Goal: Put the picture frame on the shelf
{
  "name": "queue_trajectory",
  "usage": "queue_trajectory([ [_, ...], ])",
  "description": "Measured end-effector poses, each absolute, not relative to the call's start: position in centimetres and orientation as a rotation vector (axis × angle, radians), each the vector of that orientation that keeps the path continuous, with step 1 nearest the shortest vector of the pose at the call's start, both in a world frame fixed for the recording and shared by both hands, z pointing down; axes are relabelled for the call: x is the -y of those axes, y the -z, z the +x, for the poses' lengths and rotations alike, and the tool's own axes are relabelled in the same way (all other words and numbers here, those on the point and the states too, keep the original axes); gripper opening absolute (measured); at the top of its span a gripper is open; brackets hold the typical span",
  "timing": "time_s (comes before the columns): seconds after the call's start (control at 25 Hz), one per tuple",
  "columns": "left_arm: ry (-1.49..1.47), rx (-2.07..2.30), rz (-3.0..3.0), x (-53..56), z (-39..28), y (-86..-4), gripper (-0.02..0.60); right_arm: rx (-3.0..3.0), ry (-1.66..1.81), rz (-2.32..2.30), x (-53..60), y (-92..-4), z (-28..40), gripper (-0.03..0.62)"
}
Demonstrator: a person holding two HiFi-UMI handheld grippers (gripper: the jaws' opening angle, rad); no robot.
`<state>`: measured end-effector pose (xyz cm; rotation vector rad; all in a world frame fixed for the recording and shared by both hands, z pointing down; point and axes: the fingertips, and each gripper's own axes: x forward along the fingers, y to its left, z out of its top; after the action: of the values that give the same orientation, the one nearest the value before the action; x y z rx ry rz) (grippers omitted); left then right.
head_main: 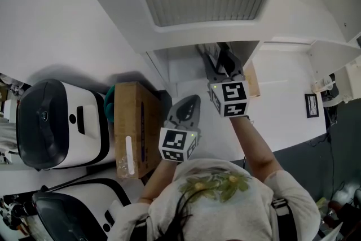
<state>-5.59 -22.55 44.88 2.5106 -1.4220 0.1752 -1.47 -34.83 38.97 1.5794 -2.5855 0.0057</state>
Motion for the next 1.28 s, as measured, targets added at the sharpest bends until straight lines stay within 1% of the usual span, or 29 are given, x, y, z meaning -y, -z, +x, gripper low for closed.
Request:
queue_trajectory([
  [0.56,-0.171,1.433,2.535,20.0,-5.2,-43.5,0.028,2.567,-0.011,1.642,30.4,-38.7,0.4,0.173],
  [0.88,-0.162,1.442,2.552,17.9,-4.8,-42.4,0.028,2.571,-0.029,1.629,26.9,-38.9,1.5,0.172],
  [0.96,-0.159,1.443,2.558,17.4,-4.7,-42.1,0.028,2.586,-0.041,1.600,25.9,-39.0,1.4,0.132],
  [1.04,-0.158,1.440,2.565,16.8,-4.5,-41.9,0.028,2.594,-0.048,1.575,24.8,-39.2,1.3,0.066],
  [1.12,-0.158,1.434,2.573,16.2,-4.1,-41.8,0.028,2.615,-0.068,1.535,23.6,-39.4,1.1,0.048],
  [1.28,-0.161,1.418,2.586,15.0,-3.3,-41.6,0.028,2.706,-0.184,1.404,21.1,-40.1,0.2,0.037],
])
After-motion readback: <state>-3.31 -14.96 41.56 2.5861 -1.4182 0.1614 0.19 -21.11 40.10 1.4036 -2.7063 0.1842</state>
